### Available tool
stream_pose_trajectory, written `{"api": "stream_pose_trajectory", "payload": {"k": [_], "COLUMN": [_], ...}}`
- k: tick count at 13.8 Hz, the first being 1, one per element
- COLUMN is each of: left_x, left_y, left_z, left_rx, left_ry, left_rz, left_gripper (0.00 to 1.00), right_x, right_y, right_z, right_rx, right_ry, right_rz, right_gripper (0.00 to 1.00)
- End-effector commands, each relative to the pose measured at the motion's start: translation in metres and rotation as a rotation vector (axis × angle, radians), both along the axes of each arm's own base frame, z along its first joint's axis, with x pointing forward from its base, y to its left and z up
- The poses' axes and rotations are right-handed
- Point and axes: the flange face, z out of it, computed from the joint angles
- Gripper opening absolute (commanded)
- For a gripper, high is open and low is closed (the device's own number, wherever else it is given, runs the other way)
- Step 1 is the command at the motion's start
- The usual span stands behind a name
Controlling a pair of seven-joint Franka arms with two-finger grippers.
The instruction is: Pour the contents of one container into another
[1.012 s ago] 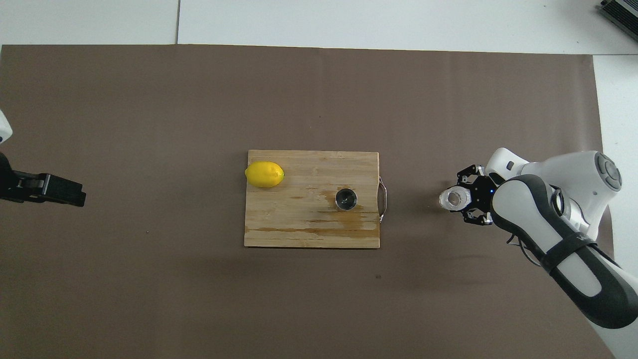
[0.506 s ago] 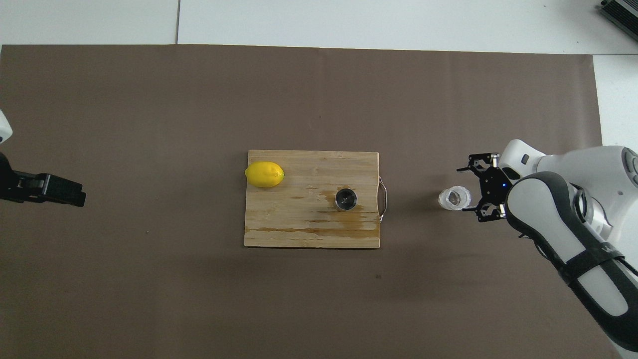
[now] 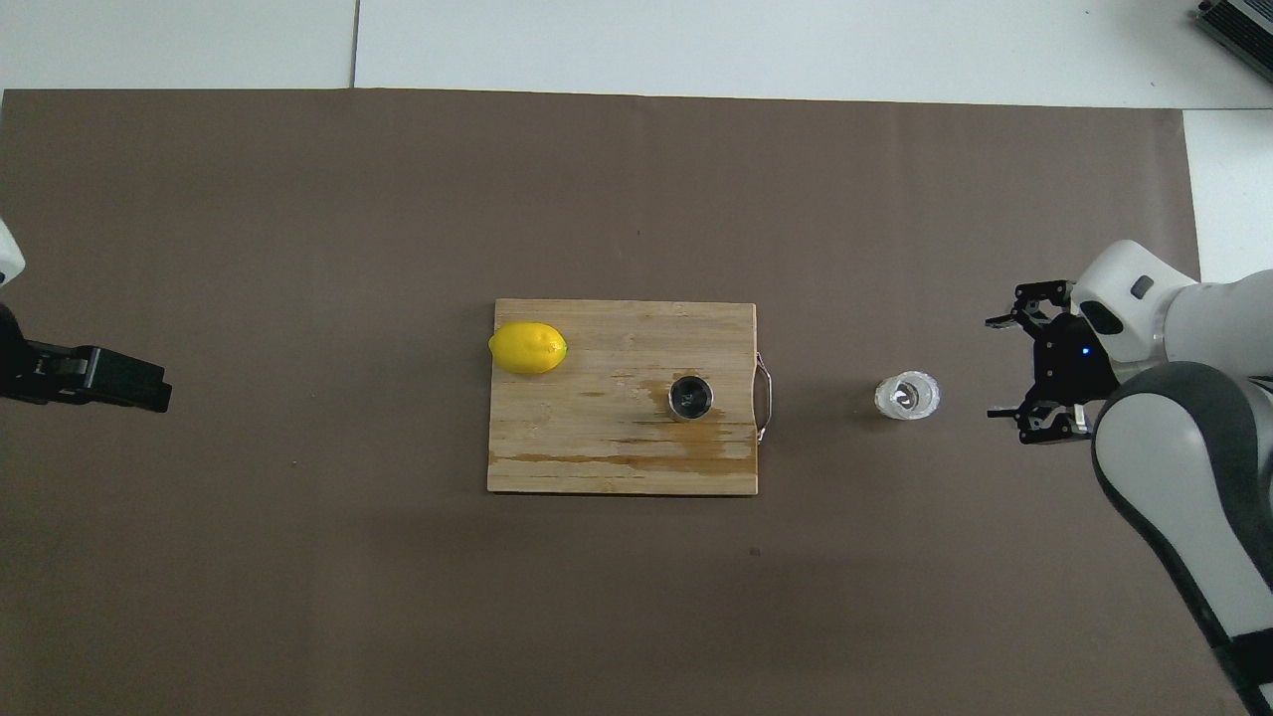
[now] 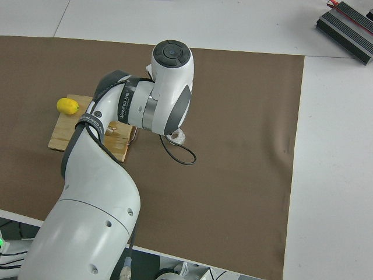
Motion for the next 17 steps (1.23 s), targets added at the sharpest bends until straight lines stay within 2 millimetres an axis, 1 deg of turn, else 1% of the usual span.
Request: {"api": "stream_pose_trajectory", "payload": {"k": [1, 3, 4, 5, 6, 7, 8, 9, 10, 13, 14, 16, 17], "left_x": [-0.007, -0.007, -0.007, -0.007, -0.007, -0.007, -0.007, -0.007, -0.007, -0.007, -0.007, -0.007, -0.007], "left_y": [0.004, 0.004, 0.004, 0.004, 0.004, 0.004, 0.004, 0.004, 0.004, 0.004, 0.004, 0.004, 0.004], "left_z": [0.001, 0.001, 0.001, 0.001, 0.001, 0.001, 0.001, 0.001, 0.001, 0.001, 0.001, 0.001, 0.001], "left_rx": [0.007, 0.007, 0.007, 0.007, 0.007, 0.007, 0.007, 0.007, 0.007, 0.007, 0.007, 0.007, 0.007], "left_ry": [-0.012, -0.012, -0.012, -0.012, -0.012, -0.012, -0.012, -0.010, -0.012, -0.010, -0.012, -0.012, -0.012], "left_rz": [0.013, 0.011, 0.011, 0.013, 0.013, 0.013, 0.011, 0.011, 0.011, 0.011, 0.011, 0.011, 0.013], "left_gripper": [1.00, 1.00, 1.00, 1.00, 1.00, 1.00, 1.00, 1.00, 1.00, 1.00, 1.00, 1.00, 1.00], "right_x": [0.017, 0.020, 0.022, 0.023, 0.023, 0.022, 0.024, 0.023, 0.023, 0.025, 0.024, 0.022, 0.019], "right_y": [0.008, 0.016, 0.031, 0.040, 0.043, 0.055, 0.055, 0.052, 0.047, 0.043, 0.043, 0.034, 0.036], "right_z": [0.043, 0.064, 0.070, 0.078, 0.087, 0.096, 0.105, 0.111, 0.123, 0.146, 0.153, 0.163, 0.160], "right_rx": [-0.056, -0.045, -0.029, -0.013, 0.001, 0.018, 0.039, 0.045, 0.047, -0.030, -0.053, -0.102, -0.118], "right_ry": [0.022, 0.009, 0.012, 0.018, 0.028, 0.036, 0.044, 0.061, 0.062, 0.061, 0.082, 0.146, 0.157], "right_rz": [-0.286, -0.493, -0.584, -0.709, -0.826, -0.916, -1.038, -1.124, -1.200, -1.419, -1.473, -1.527, -1.527], "right_gripper": [1.00, 1.00, 1.00, 1.00, 1.00, 1.00, 1.00, 1.00, 1.00, 1.00, 1.00, 1.00, 1.00]}}
